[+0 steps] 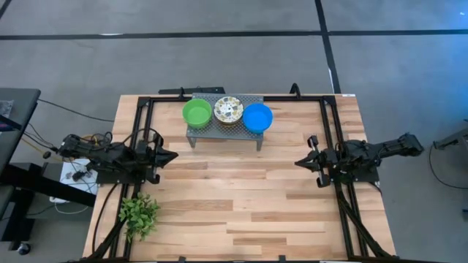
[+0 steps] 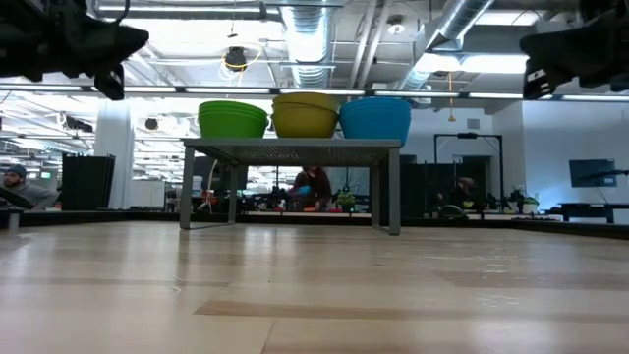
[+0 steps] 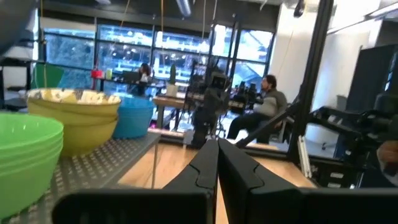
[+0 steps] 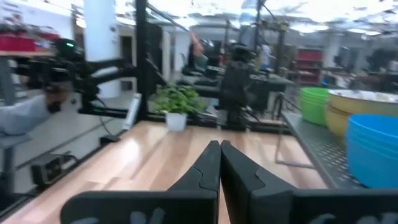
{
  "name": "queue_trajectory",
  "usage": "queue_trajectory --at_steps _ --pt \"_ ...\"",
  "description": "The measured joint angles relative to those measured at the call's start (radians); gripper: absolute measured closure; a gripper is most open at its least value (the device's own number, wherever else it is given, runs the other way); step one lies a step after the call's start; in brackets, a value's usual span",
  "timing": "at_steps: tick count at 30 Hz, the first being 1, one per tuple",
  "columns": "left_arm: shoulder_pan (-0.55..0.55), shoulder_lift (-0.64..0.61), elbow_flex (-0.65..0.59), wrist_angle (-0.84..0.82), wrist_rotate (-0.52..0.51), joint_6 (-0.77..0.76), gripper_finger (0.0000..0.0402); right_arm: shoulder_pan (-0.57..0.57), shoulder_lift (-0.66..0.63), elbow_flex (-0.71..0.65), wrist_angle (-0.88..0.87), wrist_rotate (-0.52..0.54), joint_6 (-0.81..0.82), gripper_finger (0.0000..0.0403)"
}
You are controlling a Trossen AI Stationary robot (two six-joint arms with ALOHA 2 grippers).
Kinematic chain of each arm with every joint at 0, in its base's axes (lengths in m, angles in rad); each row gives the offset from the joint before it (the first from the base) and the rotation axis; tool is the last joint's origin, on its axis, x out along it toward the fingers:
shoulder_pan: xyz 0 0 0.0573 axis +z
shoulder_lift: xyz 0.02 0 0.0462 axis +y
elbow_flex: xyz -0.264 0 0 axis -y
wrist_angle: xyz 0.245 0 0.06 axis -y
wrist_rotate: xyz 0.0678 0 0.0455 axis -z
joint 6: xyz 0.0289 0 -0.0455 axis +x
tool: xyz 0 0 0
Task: Pick & Place Mini bowls
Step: Return to Home Position
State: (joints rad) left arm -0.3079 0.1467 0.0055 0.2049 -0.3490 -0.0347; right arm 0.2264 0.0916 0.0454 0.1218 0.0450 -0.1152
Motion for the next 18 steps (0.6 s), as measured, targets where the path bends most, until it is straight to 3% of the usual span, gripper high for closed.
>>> queue_trajectory --at_steps 5,18 --pt "0.02 0.0 0.0 0.017 0.026 0.032 0.0392 0.0 -0.092 -0.035 -0.039 -0.017 -0.016 0.0403" --pt "0.07 0.006 0.0 0.021 0.073 0.031 0.0392 0.0 -0.09 -0.035 -0.093 0.007 -0.024 0.0403"
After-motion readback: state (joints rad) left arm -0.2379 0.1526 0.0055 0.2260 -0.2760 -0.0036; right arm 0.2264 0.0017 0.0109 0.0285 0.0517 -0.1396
